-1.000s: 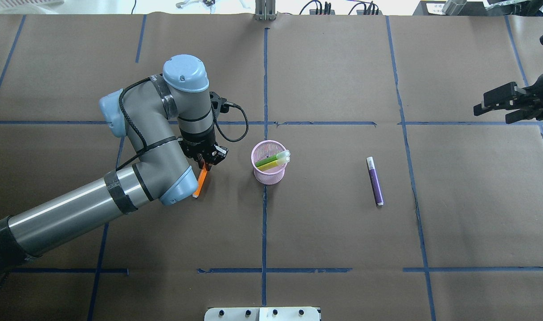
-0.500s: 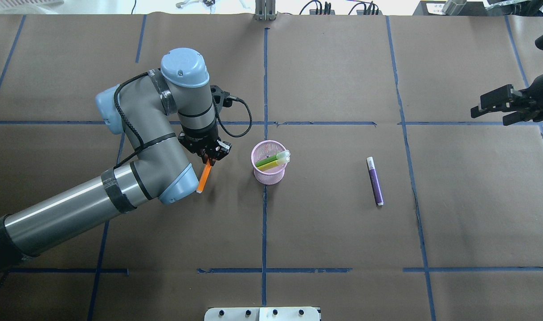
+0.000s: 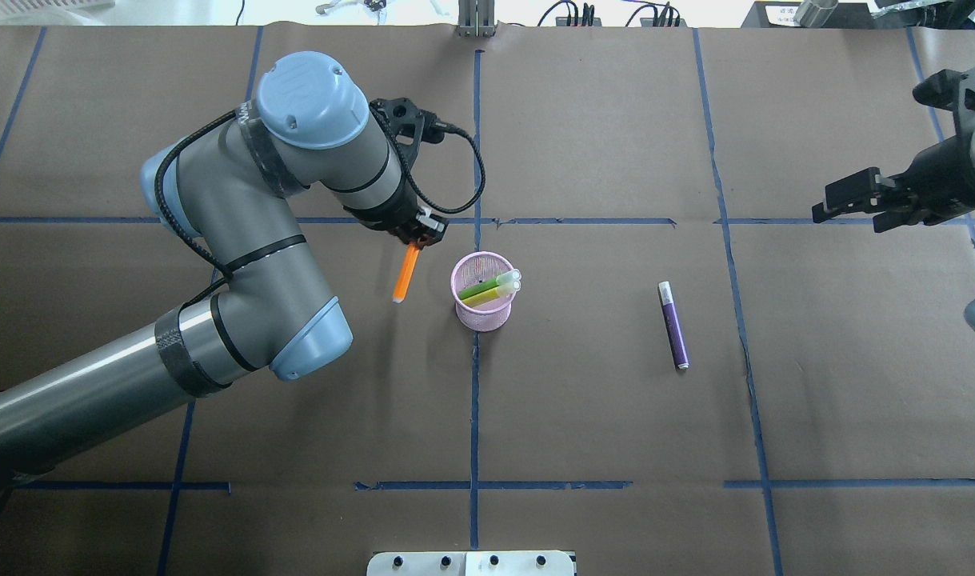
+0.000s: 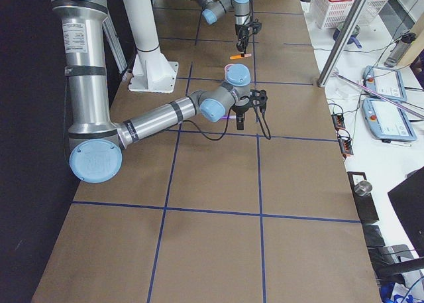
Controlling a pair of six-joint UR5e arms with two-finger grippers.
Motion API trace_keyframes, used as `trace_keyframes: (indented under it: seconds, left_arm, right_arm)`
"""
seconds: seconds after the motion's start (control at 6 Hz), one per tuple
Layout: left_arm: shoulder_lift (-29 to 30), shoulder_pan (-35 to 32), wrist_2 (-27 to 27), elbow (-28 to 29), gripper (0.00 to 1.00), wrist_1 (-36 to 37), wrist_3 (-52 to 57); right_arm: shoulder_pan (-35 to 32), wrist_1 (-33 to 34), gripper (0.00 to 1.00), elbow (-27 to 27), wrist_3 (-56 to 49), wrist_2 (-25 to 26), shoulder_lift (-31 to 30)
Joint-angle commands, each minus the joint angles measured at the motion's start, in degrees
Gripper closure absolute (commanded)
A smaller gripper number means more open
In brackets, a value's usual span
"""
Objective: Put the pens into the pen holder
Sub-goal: 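Carry the orange marker over the cup and release it inside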
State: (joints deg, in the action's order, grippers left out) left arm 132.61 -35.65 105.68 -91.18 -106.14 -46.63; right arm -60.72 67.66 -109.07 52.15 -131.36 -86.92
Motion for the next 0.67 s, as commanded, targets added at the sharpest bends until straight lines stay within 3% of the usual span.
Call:
trace_keyframes:
  seconds: [0.0,0.17,0.5]
  left_arm:
    - [-2.4,5.9,-16.6,-0.5,1.0,-16.2,-0.7]
    - [-2.1,5.3,-17.9,-3.4,1.0,-15.9,5.4]
    - [-2.7,5.7,-28.2,-7.4,1.0,-16.0,10.9]
  right_arm:
    - [1.7,0.0,0.02,0.1,0.1,0.3,0.4]
    - [1.8,0.0,0.02,0.1,0.1,0.3,0.4]
    - [2.5,0.1,0.02,0.1,0.1,0.2,0.4]
